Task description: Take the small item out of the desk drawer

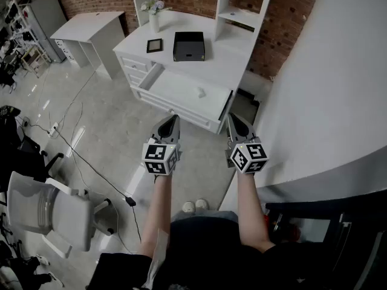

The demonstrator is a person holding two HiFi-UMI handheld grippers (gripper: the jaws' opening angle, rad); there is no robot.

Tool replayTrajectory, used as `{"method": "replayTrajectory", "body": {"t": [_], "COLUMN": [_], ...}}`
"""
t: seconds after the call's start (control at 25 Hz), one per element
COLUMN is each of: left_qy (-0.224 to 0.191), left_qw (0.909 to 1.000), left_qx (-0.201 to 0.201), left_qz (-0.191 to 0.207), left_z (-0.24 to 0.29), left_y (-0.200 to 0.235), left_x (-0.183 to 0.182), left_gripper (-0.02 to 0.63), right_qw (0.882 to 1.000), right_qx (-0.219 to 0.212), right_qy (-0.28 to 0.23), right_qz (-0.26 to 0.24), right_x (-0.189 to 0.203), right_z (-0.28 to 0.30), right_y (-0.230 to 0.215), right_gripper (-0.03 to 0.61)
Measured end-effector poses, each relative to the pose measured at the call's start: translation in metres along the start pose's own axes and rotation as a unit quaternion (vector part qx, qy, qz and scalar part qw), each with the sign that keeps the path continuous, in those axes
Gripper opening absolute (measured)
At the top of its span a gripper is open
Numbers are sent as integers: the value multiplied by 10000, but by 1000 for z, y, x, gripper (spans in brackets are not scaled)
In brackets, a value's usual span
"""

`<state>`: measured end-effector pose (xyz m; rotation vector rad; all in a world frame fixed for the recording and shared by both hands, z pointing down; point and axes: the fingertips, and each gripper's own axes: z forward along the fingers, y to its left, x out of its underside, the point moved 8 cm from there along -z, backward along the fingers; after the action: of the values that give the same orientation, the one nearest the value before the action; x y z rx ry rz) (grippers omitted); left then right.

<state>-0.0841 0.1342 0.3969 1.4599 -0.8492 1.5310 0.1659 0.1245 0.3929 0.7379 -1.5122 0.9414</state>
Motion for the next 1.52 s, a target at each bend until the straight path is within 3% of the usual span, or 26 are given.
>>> {"method": "replayTrajectory", "body": {"t": [1.04, 1.16, 1.4, 1.52], "left_qy": [18, -3, -65, -92], "left_qw": [10000, 10000, 10000, 9999], "left_qx": [-18, -10, 40, 79], "left_qz": [-68, -67, -50, -17], "left_z": [-11, -12, -19, -26], "left_y": [10, 12, 19, 22], "left_x": [4, 4, 0, -1], "left_gripper": [9, 8, 8, 8], "right_qw": [9998, 9999, 9998, 9998], "right_qx": [170, 124, -56, -54], "right_qy": [84, 78, -66, -96], "right_qz": [86, 69, 152, 179], "right_x": [8, 8, 5, 6], "right_z": [-1, 0, 1, -2], "right_y": [9, 12, 18, 25], "right_gripper": [-2, 26, 161, 195]}}
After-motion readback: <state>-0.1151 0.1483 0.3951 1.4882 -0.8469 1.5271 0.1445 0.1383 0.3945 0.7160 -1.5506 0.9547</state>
